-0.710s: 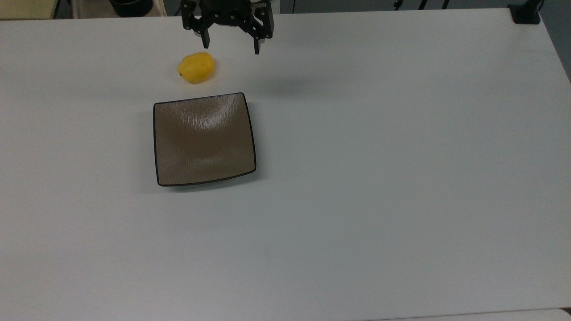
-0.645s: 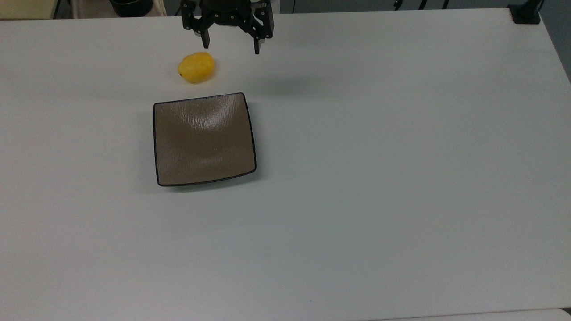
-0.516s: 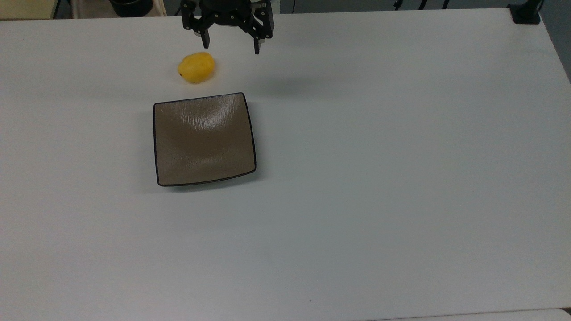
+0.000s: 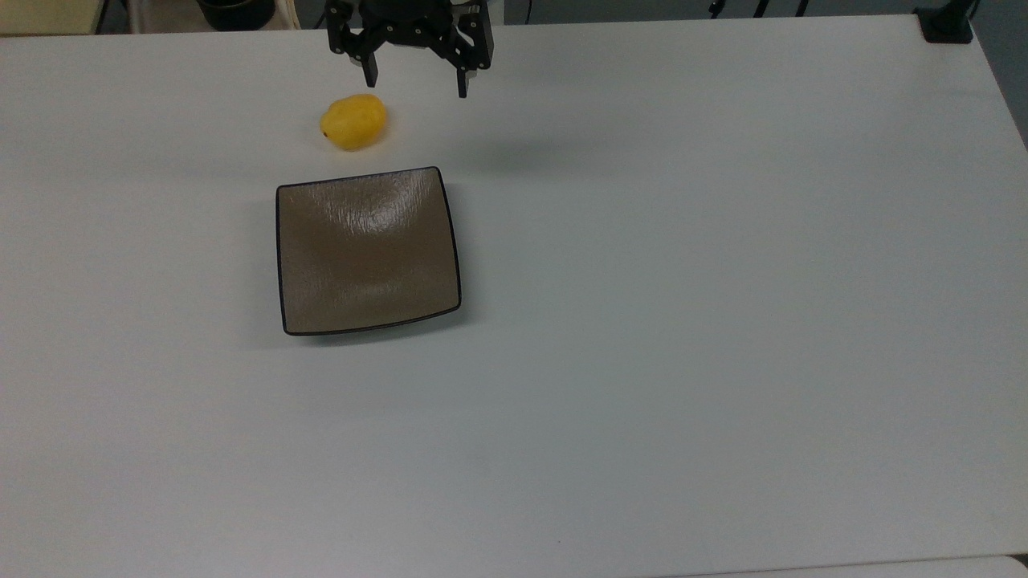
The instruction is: Put potatoes on a ceramic plate
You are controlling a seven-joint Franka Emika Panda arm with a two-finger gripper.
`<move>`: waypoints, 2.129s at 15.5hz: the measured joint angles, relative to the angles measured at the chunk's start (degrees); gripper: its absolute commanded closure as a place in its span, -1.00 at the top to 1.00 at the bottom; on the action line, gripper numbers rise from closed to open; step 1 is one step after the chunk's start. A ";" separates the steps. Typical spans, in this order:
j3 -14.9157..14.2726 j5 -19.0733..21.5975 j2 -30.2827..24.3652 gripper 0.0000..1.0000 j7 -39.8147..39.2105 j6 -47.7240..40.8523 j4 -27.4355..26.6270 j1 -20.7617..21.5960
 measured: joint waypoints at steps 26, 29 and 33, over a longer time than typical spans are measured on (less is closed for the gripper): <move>-0.58 0.09 -9.91 1.00 0.03 5.61 -17.68 -14.86; -0.60 2.29 -11.27 1.00 0.03 6.66 -21.30 -17.02; -0.61 4.27 -11.29 1.00 0.02 12.21 -27.74 -18.72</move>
